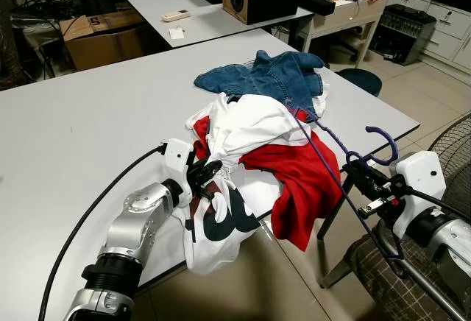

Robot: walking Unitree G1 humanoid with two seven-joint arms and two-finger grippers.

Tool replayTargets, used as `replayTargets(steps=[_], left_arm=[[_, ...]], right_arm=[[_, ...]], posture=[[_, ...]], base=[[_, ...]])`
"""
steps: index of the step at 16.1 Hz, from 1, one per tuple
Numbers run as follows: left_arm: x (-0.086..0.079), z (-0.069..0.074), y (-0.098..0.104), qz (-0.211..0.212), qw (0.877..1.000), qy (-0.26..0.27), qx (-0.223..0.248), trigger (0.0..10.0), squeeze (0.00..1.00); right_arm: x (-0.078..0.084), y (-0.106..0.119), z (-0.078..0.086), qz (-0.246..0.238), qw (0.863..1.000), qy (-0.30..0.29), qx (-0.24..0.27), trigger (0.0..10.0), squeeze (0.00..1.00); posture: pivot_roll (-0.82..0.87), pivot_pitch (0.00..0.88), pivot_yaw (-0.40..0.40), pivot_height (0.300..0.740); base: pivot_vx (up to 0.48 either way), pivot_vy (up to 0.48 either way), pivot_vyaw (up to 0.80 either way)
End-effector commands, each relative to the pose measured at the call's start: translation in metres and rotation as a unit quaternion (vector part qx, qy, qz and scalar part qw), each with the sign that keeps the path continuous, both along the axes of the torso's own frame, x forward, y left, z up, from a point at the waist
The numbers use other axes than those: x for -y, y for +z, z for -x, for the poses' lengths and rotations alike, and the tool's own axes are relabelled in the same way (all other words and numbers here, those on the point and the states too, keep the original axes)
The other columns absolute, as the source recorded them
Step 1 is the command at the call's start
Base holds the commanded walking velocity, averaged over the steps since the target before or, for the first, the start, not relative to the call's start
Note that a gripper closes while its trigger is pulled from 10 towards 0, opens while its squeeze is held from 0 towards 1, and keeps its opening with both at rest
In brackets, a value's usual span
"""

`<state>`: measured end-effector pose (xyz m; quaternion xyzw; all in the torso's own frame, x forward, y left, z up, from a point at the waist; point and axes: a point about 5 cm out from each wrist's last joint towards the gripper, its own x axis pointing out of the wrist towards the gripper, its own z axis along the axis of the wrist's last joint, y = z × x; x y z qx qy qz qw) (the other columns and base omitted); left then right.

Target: Hang hanger

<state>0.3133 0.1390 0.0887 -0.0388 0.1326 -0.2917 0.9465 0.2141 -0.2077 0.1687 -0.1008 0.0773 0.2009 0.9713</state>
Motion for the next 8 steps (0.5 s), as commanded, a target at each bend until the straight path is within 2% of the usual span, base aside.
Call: replayTargets(steps=[1, 3, 5, 7, 8], left_arm=[[-0.005, 0.0, 0.005, 0.001, 1.0, 0.001, 0.006, 0.0, 0.0], [-0.007, -0.001, 0.009, 0.006, 1.0, -0.002, 0.008, 0.0, 0.0], [-0.016, -0.004, 0.021, 0.029, 0.999, -0.004, 0.02, 0.0, 0.0], [-0.023, -0.005, 0.041, 0.047, 0.998, -0.039, 0.035, 0.0, 0.0], [-0.025, -0.004, 0.056, 0.075, 0.994, -0.07, 0.039, 0.0, 0.0]], right_arm=[[-0.005, 0.005, 0.0, -0.001, 1.0, 0.005, 0.021, 10.0, 0.0], [-0.006, 0.004, -0.001, -0.006, 1.0, 0.003, 0.025, 10.0, 0.0], [-0.01, 0.004, -0.003, -0.016, 0.999, 0.004, 0.033, 10.0, 0.0], [-0.011, 0.007, -0.005, -0.028, 0.999, 0.002, 0.044, 10.0, 0.0], [-0.012, 0.008, -0.007, -0.033, 0.998, 0.0, 0.049, 10.0, 0.0]], posture=[[-0.05, 0.014, 0.048, 0.74], [-0.04, 0.012, 0.053, 0.74], [-0.03, 0.007, 0.057, 0.74], [-0.02, 0.002, 0.062, 0.74], [-0.01, 0.0, 0.064, 0.74]], base=[[0.0, 0.0, 0.0], [0.0, 0.0, 0.0], [0.0, 0.0, 0.0], [0.0, 0.0, 0.0], [0.0, 0.0, 0.0]])
